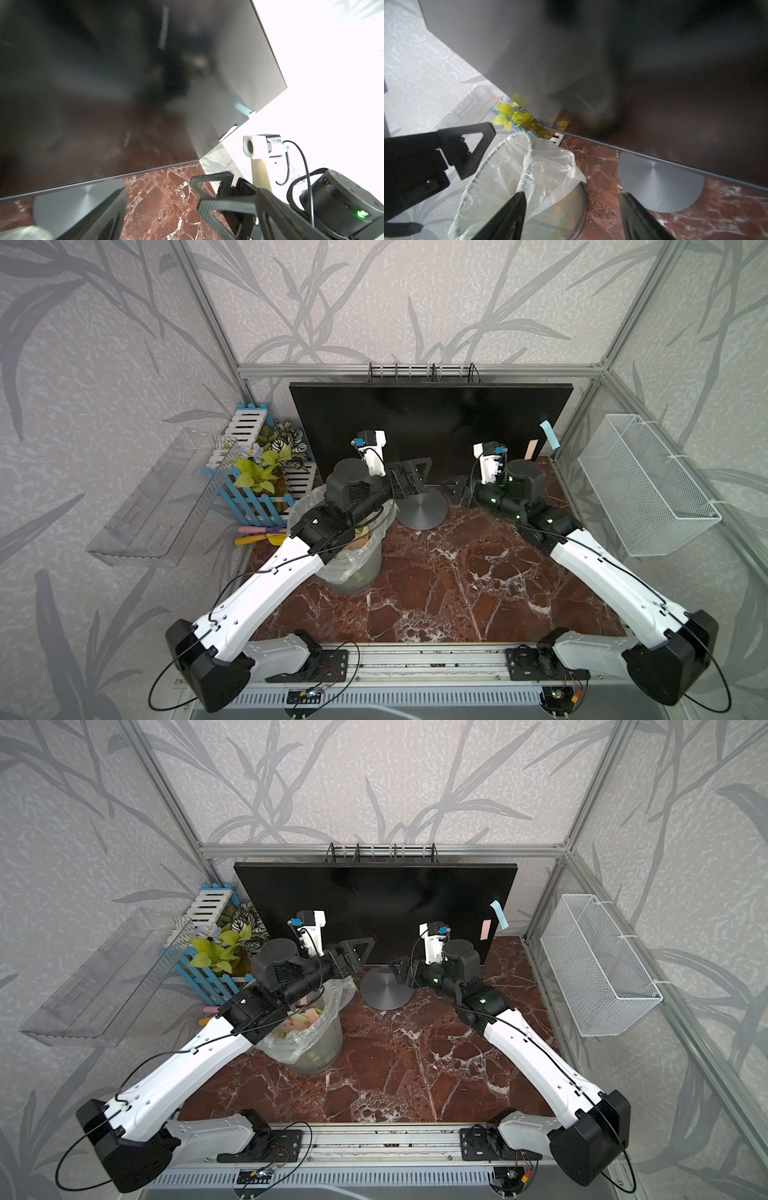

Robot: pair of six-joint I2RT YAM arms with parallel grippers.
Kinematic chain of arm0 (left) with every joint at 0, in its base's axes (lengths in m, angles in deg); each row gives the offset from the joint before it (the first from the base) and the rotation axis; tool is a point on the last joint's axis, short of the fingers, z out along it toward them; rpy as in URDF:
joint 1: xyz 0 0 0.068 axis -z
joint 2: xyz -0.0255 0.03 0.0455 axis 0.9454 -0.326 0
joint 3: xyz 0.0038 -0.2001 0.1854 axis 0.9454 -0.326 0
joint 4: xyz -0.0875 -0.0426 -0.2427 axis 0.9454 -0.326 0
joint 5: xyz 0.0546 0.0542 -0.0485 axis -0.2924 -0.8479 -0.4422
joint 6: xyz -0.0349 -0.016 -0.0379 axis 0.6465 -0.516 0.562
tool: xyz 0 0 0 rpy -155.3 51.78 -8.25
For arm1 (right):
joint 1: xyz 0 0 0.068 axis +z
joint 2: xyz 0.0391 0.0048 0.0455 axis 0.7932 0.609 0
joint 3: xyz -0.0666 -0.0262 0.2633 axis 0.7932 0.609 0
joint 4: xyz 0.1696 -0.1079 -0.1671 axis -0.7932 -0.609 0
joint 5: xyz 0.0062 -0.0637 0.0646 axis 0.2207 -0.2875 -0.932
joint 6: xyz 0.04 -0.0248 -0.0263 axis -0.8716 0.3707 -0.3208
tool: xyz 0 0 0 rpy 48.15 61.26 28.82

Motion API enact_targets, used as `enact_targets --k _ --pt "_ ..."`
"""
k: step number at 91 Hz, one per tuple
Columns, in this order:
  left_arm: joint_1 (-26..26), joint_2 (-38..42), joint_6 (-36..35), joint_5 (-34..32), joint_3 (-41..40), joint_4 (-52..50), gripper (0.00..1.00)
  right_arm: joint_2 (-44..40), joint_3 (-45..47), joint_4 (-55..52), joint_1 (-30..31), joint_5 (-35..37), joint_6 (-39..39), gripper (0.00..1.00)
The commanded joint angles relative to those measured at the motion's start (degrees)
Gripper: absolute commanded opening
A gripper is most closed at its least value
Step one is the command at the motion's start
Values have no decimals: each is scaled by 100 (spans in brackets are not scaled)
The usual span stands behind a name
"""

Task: Remove the sticky note from the monitor
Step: Tear off the sticky note from the monitor.

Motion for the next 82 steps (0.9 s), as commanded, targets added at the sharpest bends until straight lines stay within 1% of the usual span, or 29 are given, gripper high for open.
enact_targets --k 1,23,51,67,80,82 --pt "173 -221 -192 -51 294 324 100 -434 223 105 -496 -87 -246 76" --pt "491 -791 -358 67 739 438 100 -1273 816 180 -2335 -644 -663 75" --pt "681 -1119 -403 234 987 483 100 -1968 1161 317 -3786 -1130 -919 74" --pt "716 -1204 -385 313 1009 488 100 -2069 1035 470 -4341 -1394 -1054 74" --pt "732 -1277 -401 351 1076 491 100 -1913 890 732 -4473 -1552 -1173 73" --pt "732 -1293 -403 358 1091 488 100 -1875 871 799 -4475 -1579 -1330 73"
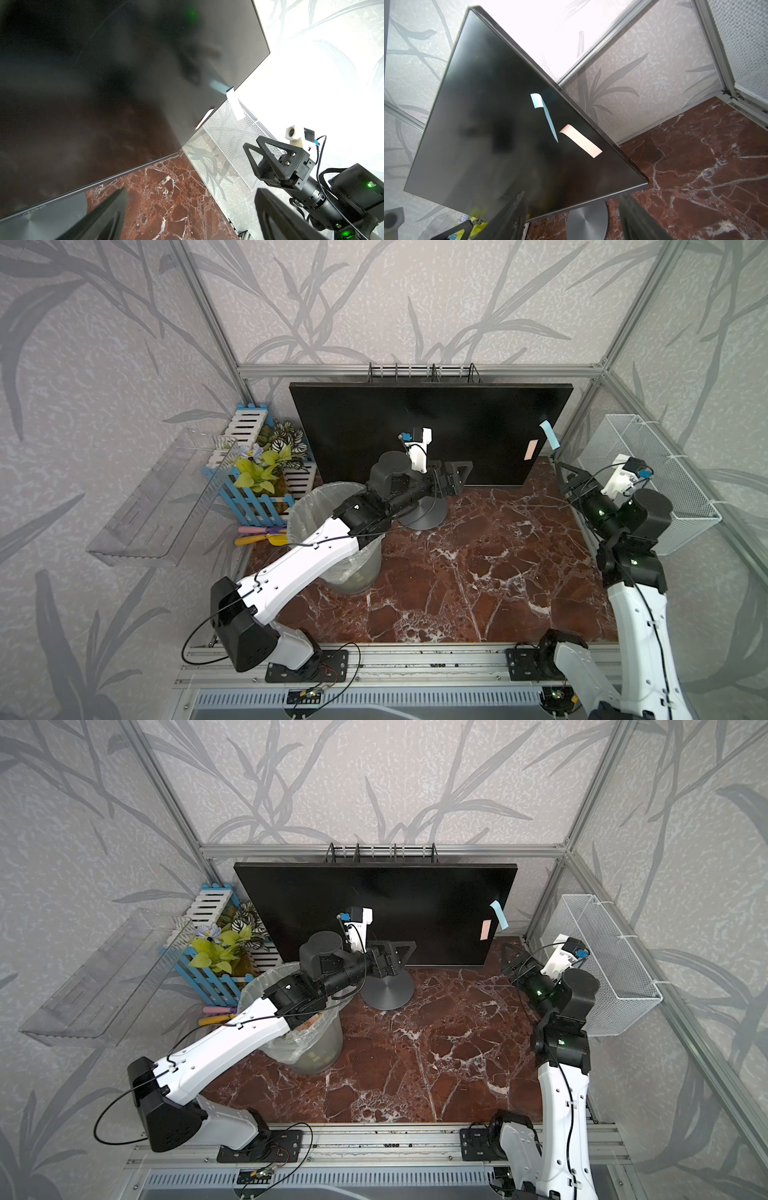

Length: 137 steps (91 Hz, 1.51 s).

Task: Remove the sticky note from the monitor
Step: Tear off the sticky note from the monitor.

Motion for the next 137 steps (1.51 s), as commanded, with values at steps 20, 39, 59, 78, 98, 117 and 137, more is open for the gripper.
enact_targets --k 20,39,59,78,98,117,137 --pt "47 -155 -120 165 310 145 100 477 -444 990 -56 -489 -674 72" --pt "53 -196 -110 189 322 170 100 810 -659 1244 -55 -623 -832 72" --pt "58 -212 -118 204 313 174 100 1226 -868 1533 -53 -764 -1008 70" --pt "50 -207 -136 186 296 182 100 1517 -1077 1565 43 -834 -1006 66" --pt "57 -216 -145 171 296 185 100 1627 -1144 1465 233 -825 -858 59" --pt "54 -213 -145 173 294 184 100 1584 -1065 1367 309 -782 -749 49" --pt "52 -201 -137 178 274 201 100 1511 -1046 1230 317 -753 -638 29"
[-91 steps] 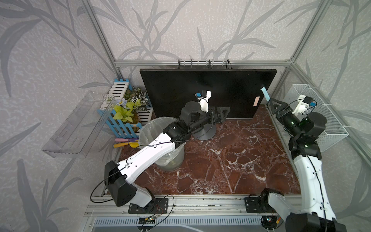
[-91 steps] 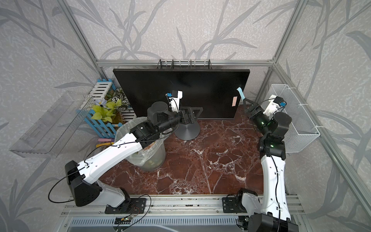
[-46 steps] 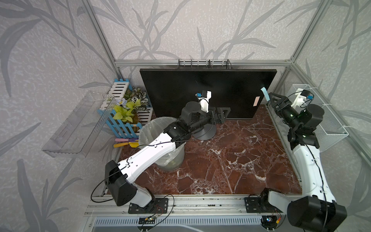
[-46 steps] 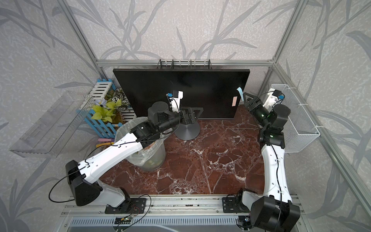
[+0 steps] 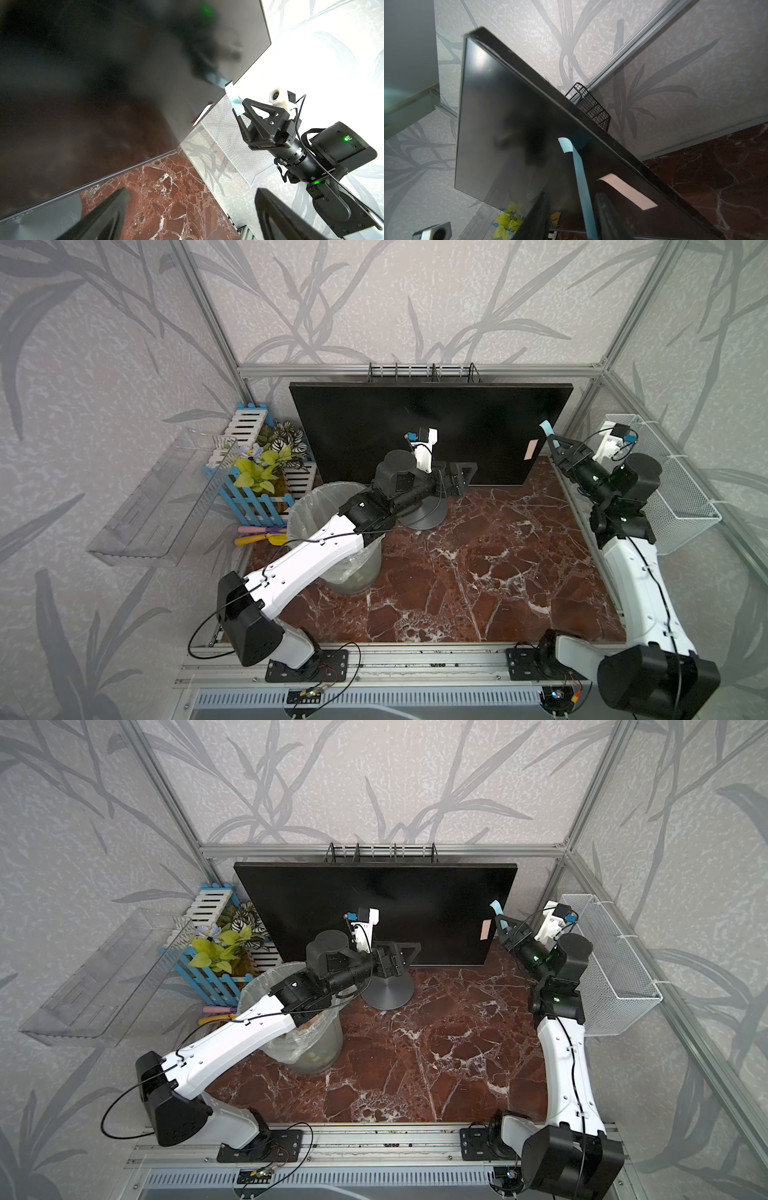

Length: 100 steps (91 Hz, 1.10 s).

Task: Remove the sticky note from the monitor
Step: Tear off the sticky note from the monitor.

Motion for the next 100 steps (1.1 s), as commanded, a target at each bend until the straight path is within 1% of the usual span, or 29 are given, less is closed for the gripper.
enact_targets --k 1,15,38,49,60,62,75,87,100 --pt "35 -22 -100 30 180 175 100 -123 -97 -21 20 -11 120 27" --pt "32 10 -91 22 156 183 100 -185 -58 -120 24 -59 177 0" --pt "37 89 -90 -21 91 186 100 -493 22 -506 32 -147 298 0" --pt "30 190 -106 -95 18 154 100 -691 86 -738 251 -187 347 0" --pt "22 395 -208 -313 -88 19 100 -868 106 -1069 786 -8 542 0" --pt "9 437 -223 -360 -116 2 100 -888 109 -1135 898 24 684 0" --pt "-173 858 -268 -722 -327 -169 100 -853 55 -1304 1842 331 907 0" --pt "-547 1352 -176 -992 -615 -293 100 -540 -161 -1433 2966 764 1173 0" --pt "-1119 1916 44 -1096 -876 -415 100 62 -490 -1365 3872 948 1341 0"
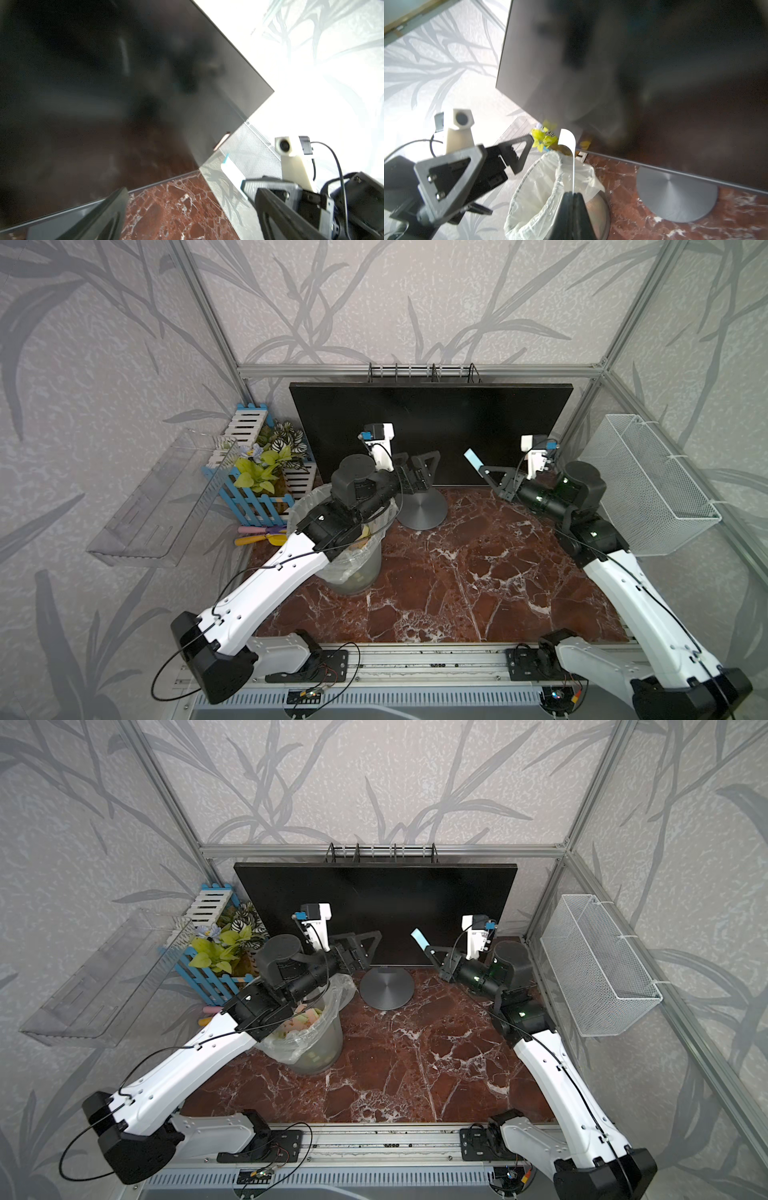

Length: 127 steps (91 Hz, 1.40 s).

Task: Remove the sticky note from the monitor
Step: Tear off the sticky note from the monitor, then place the sticky note in the trash bin.

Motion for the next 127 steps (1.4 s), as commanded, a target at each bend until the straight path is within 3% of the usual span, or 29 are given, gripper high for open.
enact_targets --k 1,35,78,82,93,99,113,127 --pt "-384 422 154 -271 -166 -159 100 427 -393 -6 580 324 311 0" --pt "-1386 1085 587 -705 -189 -842 100 2429 -1936 -381 2334 456 913 0" --pt "-1778 1349 859 -624 -276 -670 100 4757 -4433 -1700 3226 550 1752 0" --pt "-1792 1371 858 -628 -290 -671 100 4915 -4651 -1879 3351 574 1857 5" --pt "-1819 1400 884 -621 -331 -649 100 5237 -5272 -2272 3504 683 2099 37" --pt "-1834 1410 894 -619 -336 -644 100 5336 -5473 -2385 3540 711 2151 47" --pt "-1853 1434 911 -619 -353 -635 100 5331 -5548 -2430 3551 788 2195 57" --pt "-1861 1459 913 -617 -339 -640 100 5127 -5344 -2368 3552 899 2242 61"
